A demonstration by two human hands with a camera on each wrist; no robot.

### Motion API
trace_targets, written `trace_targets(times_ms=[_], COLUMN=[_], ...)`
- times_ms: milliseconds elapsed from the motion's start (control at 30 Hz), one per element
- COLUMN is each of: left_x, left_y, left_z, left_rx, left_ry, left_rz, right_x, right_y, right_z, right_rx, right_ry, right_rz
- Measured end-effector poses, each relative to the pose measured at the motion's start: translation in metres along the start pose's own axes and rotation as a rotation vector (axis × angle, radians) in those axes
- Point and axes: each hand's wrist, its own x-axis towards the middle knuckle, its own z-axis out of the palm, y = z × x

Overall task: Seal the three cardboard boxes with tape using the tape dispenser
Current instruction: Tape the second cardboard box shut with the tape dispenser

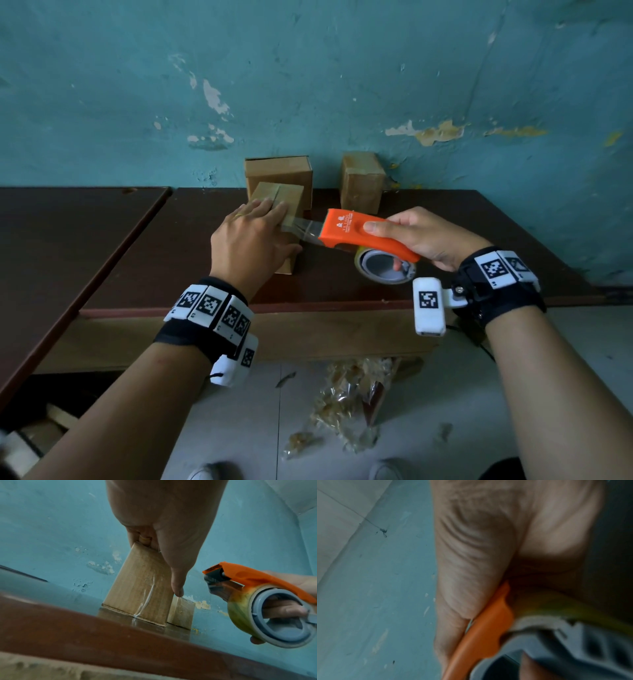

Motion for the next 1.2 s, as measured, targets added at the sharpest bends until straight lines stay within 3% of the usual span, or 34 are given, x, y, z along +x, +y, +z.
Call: trace_targets(times_ms=[433,900,1200], left_x=[0.002,0.003,0.002], left_y=[-0.002,-0.007,-0.003], left_z=[0.005,0.014,0.008], left_rx=[0.012,0.022,0.039], left_ry=[0.037,0.032,0.029], left_rz=[0.017,0.02,0.027], right_x=[0.01,0.019,0.021], right_y=[-0.011,-0.015,-0.018], right_z=[0.02,0.038,0.04], right_rx=[-0.12,0.063,0.132], right_ry=[-0.002,-0.085,-0.153], right_rz=[0.129,0.359,0.401])
